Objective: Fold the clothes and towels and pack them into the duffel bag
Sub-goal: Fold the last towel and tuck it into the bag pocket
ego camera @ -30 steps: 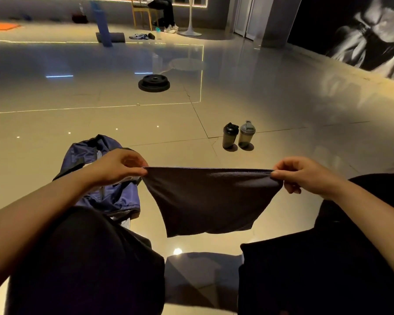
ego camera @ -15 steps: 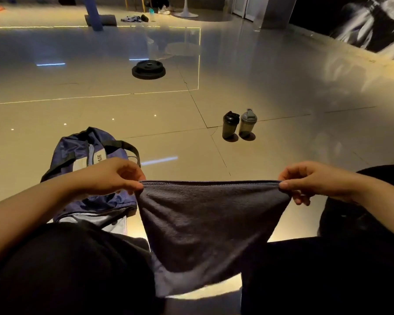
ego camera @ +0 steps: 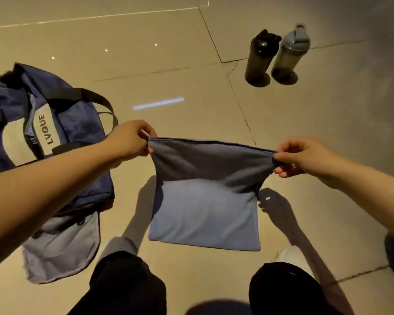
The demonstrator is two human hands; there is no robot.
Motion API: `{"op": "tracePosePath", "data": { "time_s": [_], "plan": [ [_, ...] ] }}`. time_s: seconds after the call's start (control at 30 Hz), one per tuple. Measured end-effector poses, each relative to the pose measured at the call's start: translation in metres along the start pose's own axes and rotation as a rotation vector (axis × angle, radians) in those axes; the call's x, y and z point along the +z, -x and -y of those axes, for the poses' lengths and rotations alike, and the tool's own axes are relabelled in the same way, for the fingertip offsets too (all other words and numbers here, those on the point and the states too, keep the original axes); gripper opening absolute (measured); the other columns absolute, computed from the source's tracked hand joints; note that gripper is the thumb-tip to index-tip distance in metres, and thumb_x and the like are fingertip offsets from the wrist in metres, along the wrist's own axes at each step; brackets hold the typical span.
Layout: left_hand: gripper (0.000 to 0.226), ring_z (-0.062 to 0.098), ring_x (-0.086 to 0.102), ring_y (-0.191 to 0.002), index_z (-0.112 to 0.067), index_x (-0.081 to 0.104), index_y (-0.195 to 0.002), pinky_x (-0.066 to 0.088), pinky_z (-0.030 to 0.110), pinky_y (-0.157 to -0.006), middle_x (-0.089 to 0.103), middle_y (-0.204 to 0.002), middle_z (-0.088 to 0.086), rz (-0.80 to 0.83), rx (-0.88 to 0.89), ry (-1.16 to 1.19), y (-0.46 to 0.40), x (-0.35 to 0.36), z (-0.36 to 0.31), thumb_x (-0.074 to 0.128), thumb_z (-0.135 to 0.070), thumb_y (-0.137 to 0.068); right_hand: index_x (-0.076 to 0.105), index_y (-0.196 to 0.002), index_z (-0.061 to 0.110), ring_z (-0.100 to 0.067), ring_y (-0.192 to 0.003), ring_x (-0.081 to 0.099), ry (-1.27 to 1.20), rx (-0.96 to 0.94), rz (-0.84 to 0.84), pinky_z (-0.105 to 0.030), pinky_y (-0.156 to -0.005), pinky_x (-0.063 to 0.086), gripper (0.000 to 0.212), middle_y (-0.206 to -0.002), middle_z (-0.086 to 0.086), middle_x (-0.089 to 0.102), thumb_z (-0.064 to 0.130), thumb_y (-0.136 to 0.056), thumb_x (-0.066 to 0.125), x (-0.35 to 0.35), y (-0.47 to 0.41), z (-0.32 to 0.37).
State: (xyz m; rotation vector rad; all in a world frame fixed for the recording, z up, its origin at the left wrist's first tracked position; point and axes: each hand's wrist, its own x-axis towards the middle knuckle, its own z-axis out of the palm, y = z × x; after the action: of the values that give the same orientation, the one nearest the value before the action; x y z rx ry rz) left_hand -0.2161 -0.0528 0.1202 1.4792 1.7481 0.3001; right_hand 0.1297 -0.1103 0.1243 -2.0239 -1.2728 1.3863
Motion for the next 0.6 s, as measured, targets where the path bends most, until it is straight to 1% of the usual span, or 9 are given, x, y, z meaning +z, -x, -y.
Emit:
{"op": "tracePosePath", "data": {
  "time_s": [0.1, 0.27, 0.33, 0.4, 0.47, 0.5, 0.53, 0.57, 0.6],
  "plan": [
    [0.012, 0.020, 0.065, -0.080, -0.012, 0.060, -0.097, 0.056, 0.029, -0.073, 0.066, -0.089, 0.005, -0.047, 0.005, 0.040, -0.038, 0.017, 0.007, 0.057, -0.002, -0.092, 0.059, -0.087, 0.006, -0.020, -0.058, 0.064, -0.052, -0.003, -0.051, -0.028, -0.056, 0.059, 0.008, -0.078, -0.018, 0.064, 0.004, -0.094, 0.056, 0.011, -0.047, -0.011],
    [0.014, 0.019, 0.064, -0.075, -0.011, 0.057, -0.105, 0.055, 0.028, -0.067, 0.065, -0.089, 0.008, -0.062, -0.030, 0.116, -0.083, 0.026, 0.017, 0.053, -0.002, -0.094, 0.056, -0.079, 0.013, -0.010, -0.043, 0.060, -0.051, -0.050, -0.139, -0.021, -0.043, 0.052, 0.017, -0.073, -0.012, 0.058, 0.004, -0.094, 0.056, 0.015, -0.099, -0.016],
    [0.016, 0.023, 0.065, -0.077, -0.011, 0.055, -0.105, 0.057, 0.031, -0.071, 0.065, -0.093, 0.014, -0.068, -0.042, 0.162, -0.104, 0.026, 0.017, 0.054, 0.000, -0.093, 0.057, -0.079, 0.012, -0.009, -0.041, 0.058, -0.042, -0.065, -0.179, -0.021, -0.043, 0.052, 0.017, -0.074, -0.013, 0.058, 0.003, -0.094, 0.057, 0.013, -0.119, -0.009],
    [0.018, 0.025, 0.065, -0.079, -0.011, 0.053, -0.102, 0.059, 0.036, -0.077, 0.063, -0.101, 0.019, -0.106, -0.067, 0.261, -0.127, 0.027, 0.015, 0.055, 0.002, -0.091, 0.062, -0.095, 0.008, -0.010, -0.053, 0.063, -0.055, -0.041, -0.206, -0.027, -0.057, 0.059, 0.007, -0.087, -0.015, 0.062, 0.003, -0.093, 0.058, 0.015, -0.140, -0.002],
    [0.027, 0.027, 0.062, -0.091, -0.014, 0.052, -0.111, 0.055, 0.043, -0.085, 0.057, -0.118, 0.018, -0.165, -0.085, 0.286, -0.145, 0.035, 0.016, 0.057, 0.000, -0.088, 0.053, -0.130, 0.012, -0.020, -0.092, 0.066, 0.024, 0.028, -0.170, -0.037, -0.081, 0.058, 0.039, -0.124, -0.014, 0.057, 0.009, -0.091, 0.062, 0.020, -0.157, 0.000],
    [0.035, 0.028, 0.059, -0.100, -0.015, 0.051, -0.119, 0.053, 0.045, -0.087, 0.052, -0.126, 0.015, -0.185, -0.072, 0.201, -0.148, 0.042, 0.018, 0.060, -0.005, -0.087, 0.042, -0.141, 0.018, -0.025, -0.111, 0.058, 0.112, 0.051, -0.137, -0.039, -0.089, 0.053, 0.055, -0.140, -0.010, 0.047, 0.013, -0.090, 0.064, 0.024, -0.158, 0.000],
    [0.041, 0.028, 0.056, -0.105, -0.015, 0.049, -0.126, 0.051, 0.045, -0.086, 0.050, -0.129, 0.011, -0.187, -0.046, 0.083, -0.144, 0.052, 0.023, 0.062, -0.010, -0.087, 0.034, -0.146, 0.022, -0.026, -0.122, 0.051, 0.192, 0.048, -0.119, -0.039, -0.093, 0.049, 0.064, -0.148, -0.006, 0.038, 0.016, -0.090, 0.065, 0.030, -0.155, -0.002],
    [0.043, 0.025, 0.056, -0.102, -0.015, 0.049, -0.128, 0.048, 0.041, -0.082, 0.050, -0.126, 0.008, -0.176, -0.011, -0.023, -0.134, 0.064, 0.029, 0.064, -0.015, -0.088, 0.032, -0.147, 0.024, -0.026, -0.122, 0.050, 0.244, 0.017, -0.125, -0.039, -0.094, 0.048, 0.066, -0.149, -0.004, 0.035, 0.019, -0.089, 0.065, 0.037, -0.148, -0.006],
    [0.043, 0.023, 0.057, -0.095, -0.014, 0.049, -0.128, 0.044, 0.036, -0.077, 0.052, -0.119, 0.004, -0.163, 0.016, -0.081, -0.119, 0.075, 0.039, 0.065, -0.017, -0.088, 0.035, -0.145, 0.025, -0.023, -0.113, 0.055, 0.275, -0.026, -0.150, -0.039, -0.093, 0.048, 0.062, -0.146, -0.004, 0.039, 0.020, -0.090, 0.064, 0.044, -0.139, -0.013]
  ]
}}
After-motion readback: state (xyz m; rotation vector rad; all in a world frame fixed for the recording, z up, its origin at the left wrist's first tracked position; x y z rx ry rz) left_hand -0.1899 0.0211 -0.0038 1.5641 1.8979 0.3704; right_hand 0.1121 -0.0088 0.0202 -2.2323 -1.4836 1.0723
